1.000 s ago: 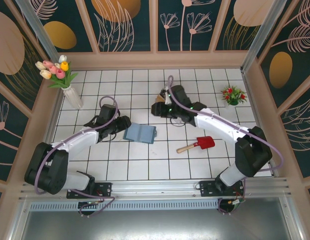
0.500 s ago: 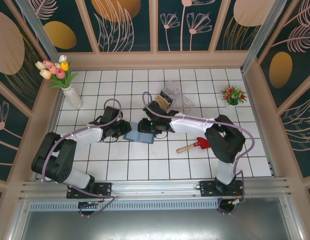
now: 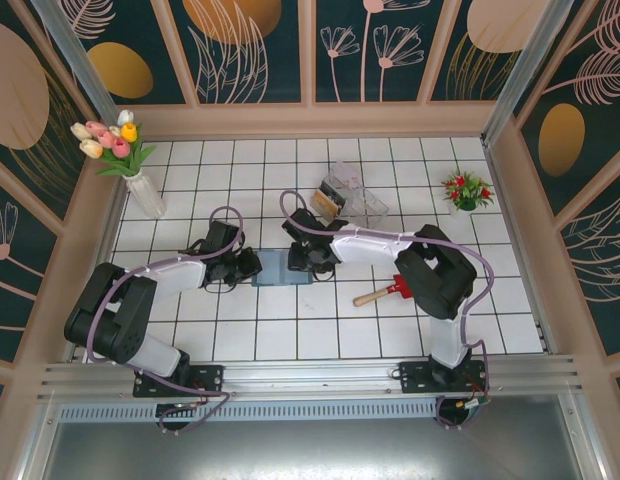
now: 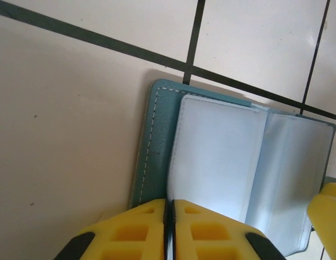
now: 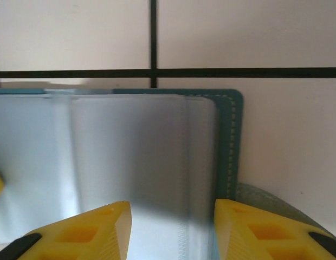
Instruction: Take the credit cards out of the card holder
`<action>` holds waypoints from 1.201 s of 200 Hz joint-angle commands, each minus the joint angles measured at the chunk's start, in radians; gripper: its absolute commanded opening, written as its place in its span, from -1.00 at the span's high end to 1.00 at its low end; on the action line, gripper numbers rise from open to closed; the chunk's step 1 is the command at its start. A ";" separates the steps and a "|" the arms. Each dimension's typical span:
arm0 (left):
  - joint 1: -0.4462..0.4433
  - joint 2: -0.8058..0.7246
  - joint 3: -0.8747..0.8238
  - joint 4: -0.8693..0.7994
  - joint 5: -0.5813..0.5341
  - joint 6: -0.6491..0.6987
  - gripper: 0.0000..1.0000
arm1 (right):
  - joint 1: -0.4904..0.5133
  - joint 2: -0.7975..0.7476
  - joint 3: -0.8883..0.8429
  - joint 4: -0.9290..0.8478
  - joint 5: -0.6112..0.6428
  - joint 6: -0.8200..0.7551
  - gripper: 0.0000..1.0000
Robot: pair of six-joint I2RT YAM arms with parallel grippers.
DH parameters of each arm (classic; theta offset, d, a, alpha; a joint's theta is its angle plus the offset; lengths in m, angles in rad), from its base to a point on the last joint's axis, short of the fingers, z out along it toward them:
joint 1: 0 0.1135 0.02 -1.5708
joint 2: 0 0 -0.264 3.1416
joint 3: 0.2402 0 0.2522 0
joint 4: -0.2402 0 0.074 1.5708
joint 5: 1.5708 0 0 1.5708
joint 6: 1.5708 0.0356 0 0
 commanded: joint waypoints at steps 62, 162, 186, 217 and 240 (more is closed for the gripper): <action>0.002 0.008 -0.010 0.061 0.092 0.005 1.00 | 0.002 0.042 0.028 0.021 -0.069 -0.039 0.38; -0.002 0.030 -0.009 0.085 0.137 0.024 1.00 | -0.044 -0.022 -0.061 0.252 -0.306 -0.054 0.81; -0.002 0.032 -0.011 0.072 0.116 0.029 1.00 | -0.072 -0.057 -0.118 0.353 -0.391 -0.019 0.94; -0.002 0.040 -0.010 0.072 0.110 0.030 1.00 | -0.090 -0.104 -0.158 0.422 -0.426 -0.001 1.00; -0.001 0.032 -0.002 0.069 0.106 0.027 1.00 | -0.089 -0.130 -0.152 0.349 -0.336 -0.003 1.00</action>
